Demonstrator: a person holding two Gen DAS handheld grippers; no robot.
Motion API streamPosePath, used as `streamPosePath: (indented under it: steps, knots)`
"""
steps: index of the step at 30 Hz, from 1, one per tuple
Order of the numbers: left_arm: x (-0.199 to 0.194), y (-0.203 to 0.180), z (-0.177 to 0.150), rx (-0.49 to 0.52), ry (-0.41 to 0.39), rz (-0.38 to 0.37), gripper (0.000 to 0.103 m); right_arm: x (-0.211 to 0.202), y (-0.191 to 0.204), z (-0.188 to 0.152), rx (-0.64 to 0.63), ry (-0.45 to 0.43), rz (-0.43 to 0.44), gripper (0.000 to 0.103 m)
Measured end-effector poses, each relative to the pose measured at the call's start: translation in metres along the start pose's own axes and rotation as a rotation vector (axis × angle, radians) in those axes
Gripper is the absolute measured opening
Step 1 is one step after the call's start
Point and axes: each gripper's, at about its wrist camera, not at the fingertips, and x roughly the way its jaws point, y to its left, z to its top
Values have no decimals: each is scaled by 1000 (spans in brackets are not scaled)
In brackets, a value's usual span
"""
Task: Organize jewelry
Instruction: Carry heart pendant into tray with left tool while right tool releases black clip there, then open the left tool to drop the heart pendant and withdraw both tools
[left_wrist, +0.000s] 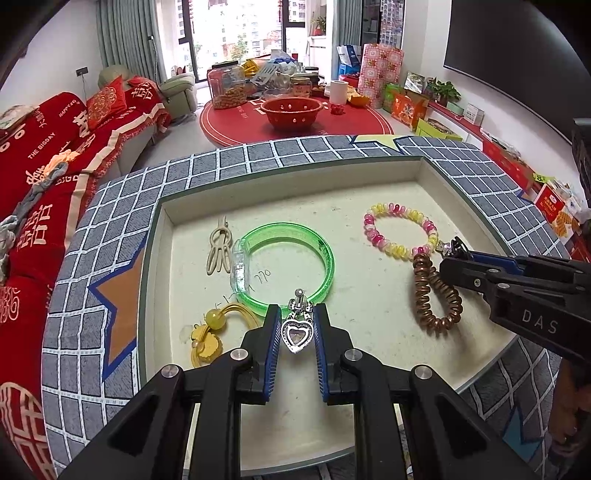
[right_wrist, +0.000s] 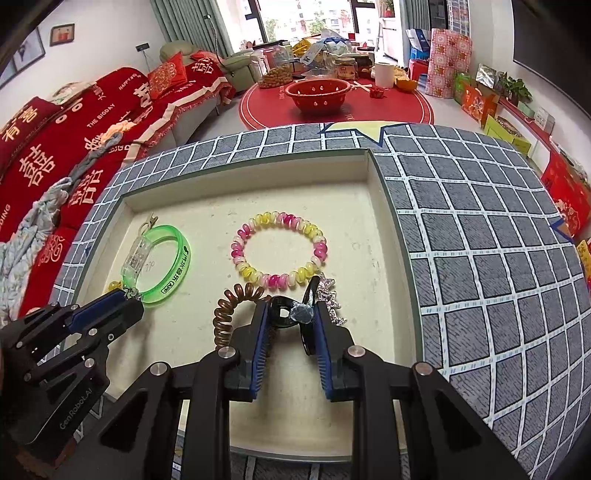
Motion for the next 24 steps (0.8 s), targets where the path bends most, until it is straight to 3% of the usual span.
streamPosePath:
  steps: [4,10,20,22,23,24]
  knots:
    - [-5,-1,1,-9,-12,12,31,-1,-4,2,39,2,40,47]
    - [-15,-1,2,-9,-39,39,31,-12,-5,3,57,-20,63,64]
    - [-41,8,-7,-34,-74,35,32,-59,-7,-16,111,-92,95,78]
    - [-50,10,-13,-42,-84,41,87,-67,-7,-24,115,-98,95,79]
    - [-55,12,-16,-55,-105,48,103,-73,-8,-29,118,-102,96,79]
    - [-64,14,-20,-62,-147,53,103,-77,-9,-33,123,-108,97,79]
